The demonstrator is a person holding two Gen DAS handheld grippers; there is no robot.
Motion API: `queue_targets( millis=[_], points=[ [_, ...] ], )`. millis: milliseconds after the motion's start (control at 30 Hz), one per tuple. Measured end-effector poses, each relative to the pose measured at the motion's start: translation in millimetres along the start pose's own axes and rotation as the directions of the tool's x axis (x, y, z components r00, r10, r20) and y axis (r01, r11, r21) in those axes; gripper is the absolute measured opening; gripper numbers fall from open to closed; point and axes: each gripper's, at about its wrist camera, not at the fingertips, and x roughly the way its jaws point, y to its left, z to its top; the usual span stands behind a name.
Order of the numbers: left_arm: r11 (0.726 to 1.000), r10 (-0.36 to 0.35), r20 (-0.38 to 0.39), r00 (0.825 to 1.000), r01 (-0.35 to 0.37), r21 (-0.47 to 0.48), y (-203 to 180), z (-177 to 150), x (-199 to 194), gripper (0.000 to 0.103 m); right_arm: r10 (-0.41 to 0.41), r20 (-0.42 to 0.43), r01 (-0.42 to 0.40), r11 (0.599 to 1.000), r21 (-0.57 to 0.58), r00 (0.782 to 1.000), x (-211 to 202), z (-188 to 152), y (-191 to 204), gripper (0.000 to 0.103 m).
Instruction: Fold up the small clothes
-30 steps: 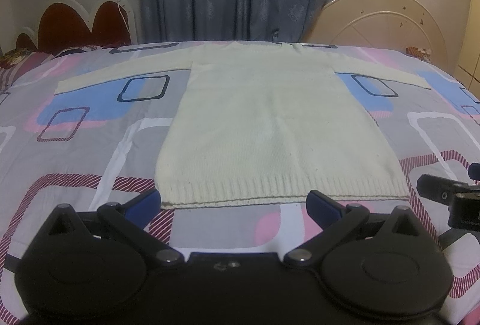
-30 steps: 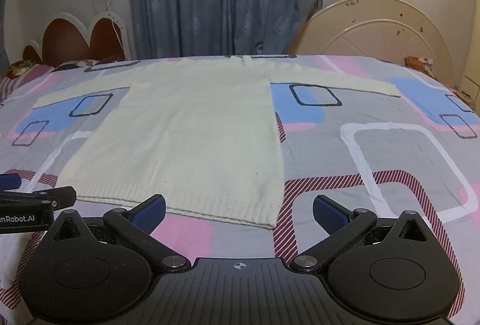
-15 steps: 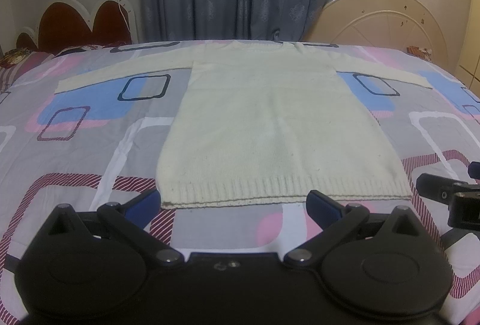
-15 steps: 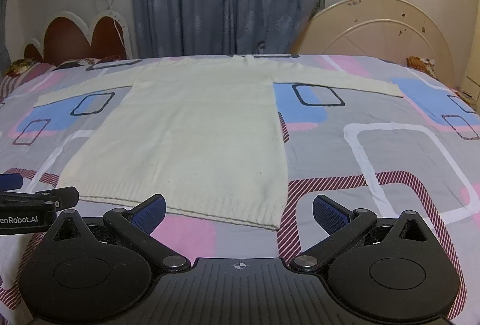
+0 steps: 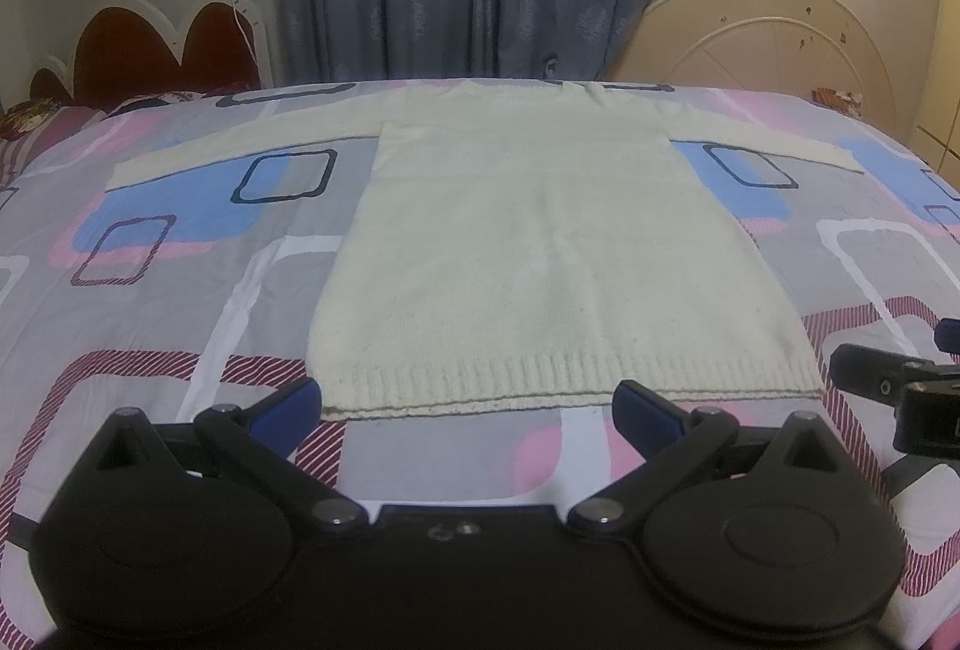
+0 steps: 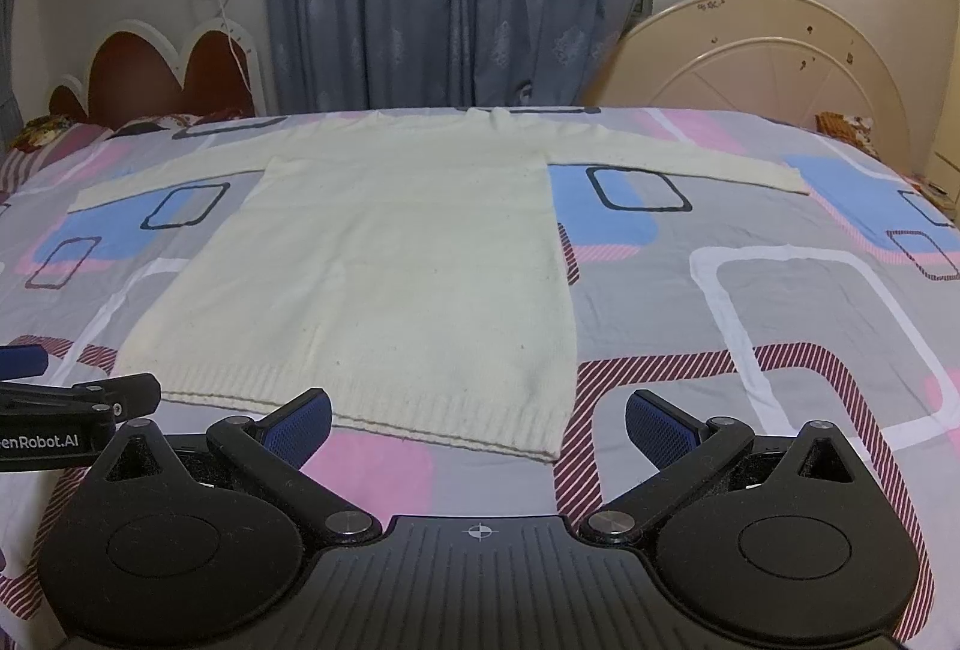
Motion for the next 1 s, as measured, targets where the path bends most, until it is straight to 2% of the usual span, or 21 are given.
queue_targets(
  millis=[700,867,1000],
  points=[
    [1.000,0.006,-0.002,1.000,-0.006,0.001,3,4,3,0.103,0.000,-0.004,0.000,1.000,-0.001,1.000,2,3,0,0.103],
    [0.995,-0.073,-0.016,0.997,0.072,-0.063,12,17,16,0.103,-0.039,0.007,0.039,0.999,0.001,0.999,7,11,-7,0.103],
    [0.994,-0.100,0.002,0.995,0.100,-0.051,10,31,26,0.103,-0.073,0.017,0.073,0.997,0.010,0.997,15,21,-17,0.103]
  ],
)
